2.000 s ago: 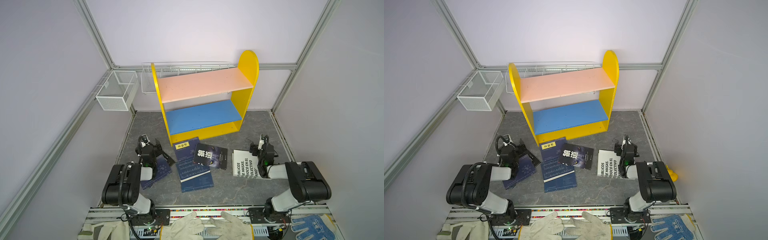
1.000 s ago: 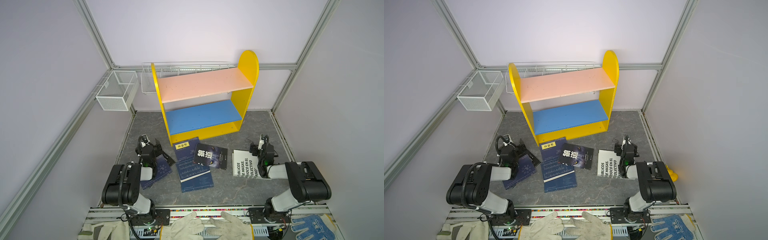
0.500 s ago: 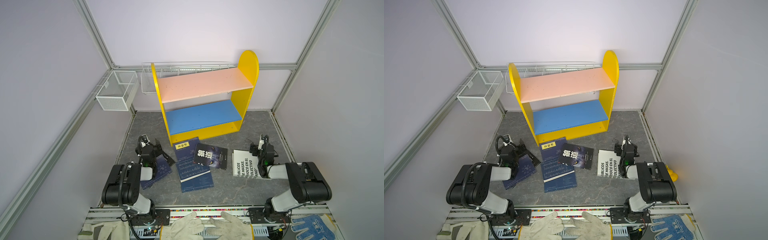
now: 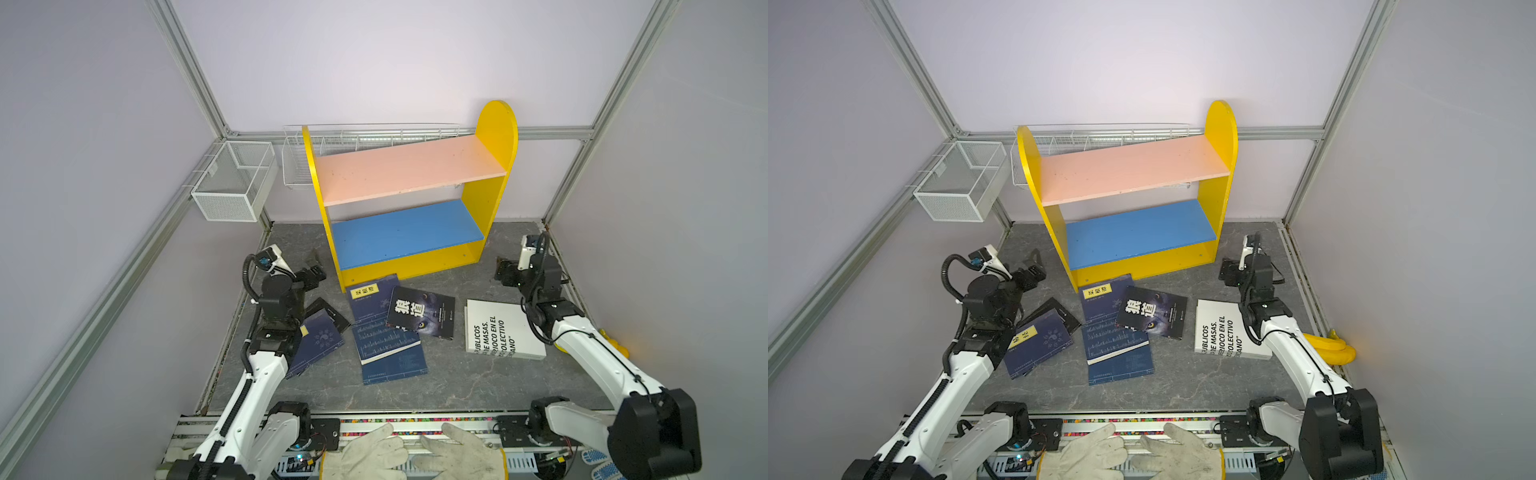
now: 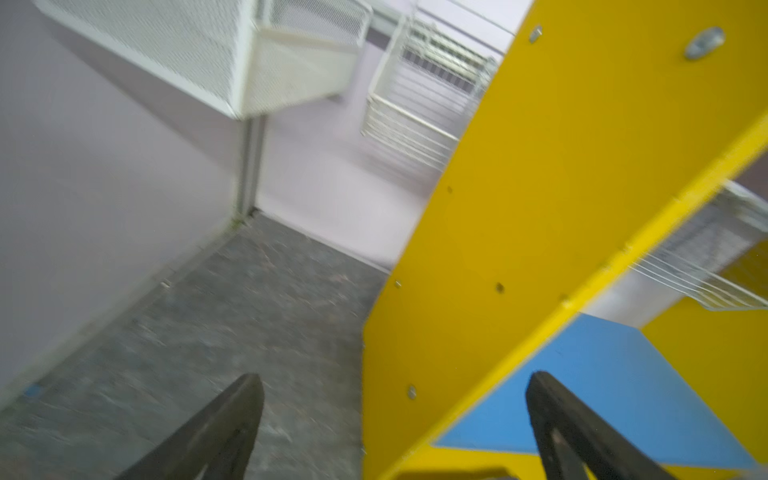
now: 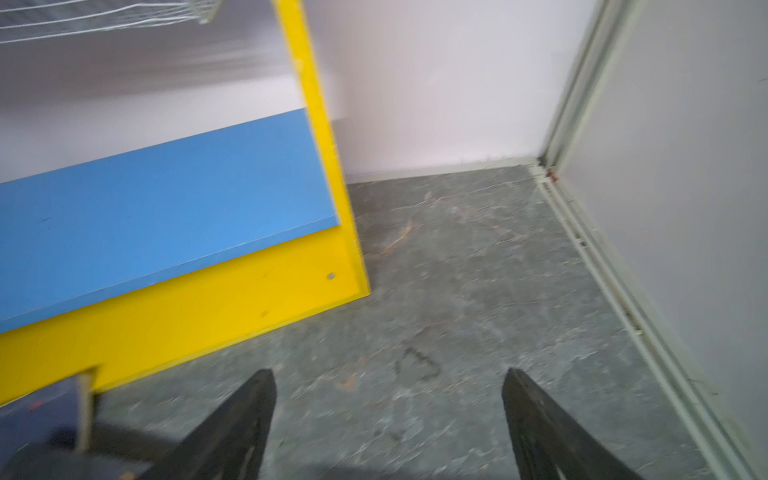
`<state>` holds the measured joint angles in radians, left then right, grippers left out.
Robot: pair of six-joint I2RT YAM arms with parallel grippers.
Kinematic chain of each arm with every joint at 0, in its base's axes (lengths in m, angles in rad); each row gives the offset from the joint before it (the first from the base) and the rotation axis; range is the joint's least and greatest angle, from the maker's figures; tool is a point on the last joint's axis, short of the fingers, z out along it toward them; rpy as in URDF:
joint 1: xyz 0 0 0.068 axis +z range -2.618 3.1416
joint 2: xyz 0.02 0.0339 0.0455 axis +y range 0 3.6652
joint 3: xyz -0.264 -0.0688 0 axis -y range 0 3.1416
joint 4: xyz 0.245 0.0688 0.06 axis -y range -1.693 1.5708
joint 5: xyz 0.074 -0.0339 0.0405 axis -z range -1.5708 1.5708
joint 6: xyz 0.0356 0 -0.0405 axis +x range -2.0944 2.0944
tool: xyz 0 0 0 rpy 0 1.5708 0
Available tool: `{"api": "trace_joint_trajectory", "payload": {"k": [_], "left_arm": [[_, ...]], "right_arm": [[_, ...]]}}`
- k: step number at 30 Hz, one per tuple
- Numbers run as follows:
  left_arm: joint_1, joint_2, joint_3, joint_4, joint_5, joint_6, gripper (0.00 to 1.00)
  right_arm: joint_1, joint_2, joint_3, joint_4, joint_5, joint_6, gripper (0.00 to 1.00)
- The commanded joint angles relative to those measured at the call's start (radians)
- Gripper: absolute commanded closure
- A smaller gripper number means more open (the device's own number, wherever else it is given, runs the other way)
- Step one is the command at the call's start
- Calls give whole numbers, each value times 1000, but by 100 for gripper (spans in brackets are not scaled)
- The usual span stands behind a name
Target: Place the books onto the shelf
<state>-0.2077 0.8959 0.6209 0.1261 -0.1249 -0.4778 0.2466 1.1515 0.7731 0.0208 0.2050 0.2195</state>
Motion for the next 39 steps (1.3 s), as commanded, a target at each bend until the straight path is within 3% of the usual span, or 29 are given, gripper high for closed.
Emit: {"api": "trace_joint_trajectory", "payload": {"k": [1,6,10,13,15,18,20,23,25,30,39], "left_arm": [[-133,-2,-36,-167,95,-287,1],[-390,30,-40,-152,47,-452,1],[-538,43,-47,-104,-25,-515,1],[-575,39,-43,-92,-38,-502,1],[-575,53,-93,72,15,-498,1],[-574,63,-113,119,40,-510,1],[-567,81,-90,82,59,-494,1],[-565,158,-31,55,159,-440,1],[-567,222,13,20,219,-395,1],[-580,406,122,20,371,-292,0],[-650,748,328,81,551,-235,2]], "right_arm": [[117,-32,1,-246,-79,188,12],[322,-46,-20,-277,-120,391,12],[457,-54,-12,-310,-80,491,12],[521,-75,-29,-281,-63,505,11],[523,-80,-50,-201,-123,493,12],[518,-49,4,-287,-115,486,11],[486,-22,50,-382,-74,472,11],[398,4,98,-576,94,456,9],[309,-5,94,-611,116,417,10],[60,-70,42,-642,25,334,11],[-269,-85,-45,-592,-149,275,11]]}}
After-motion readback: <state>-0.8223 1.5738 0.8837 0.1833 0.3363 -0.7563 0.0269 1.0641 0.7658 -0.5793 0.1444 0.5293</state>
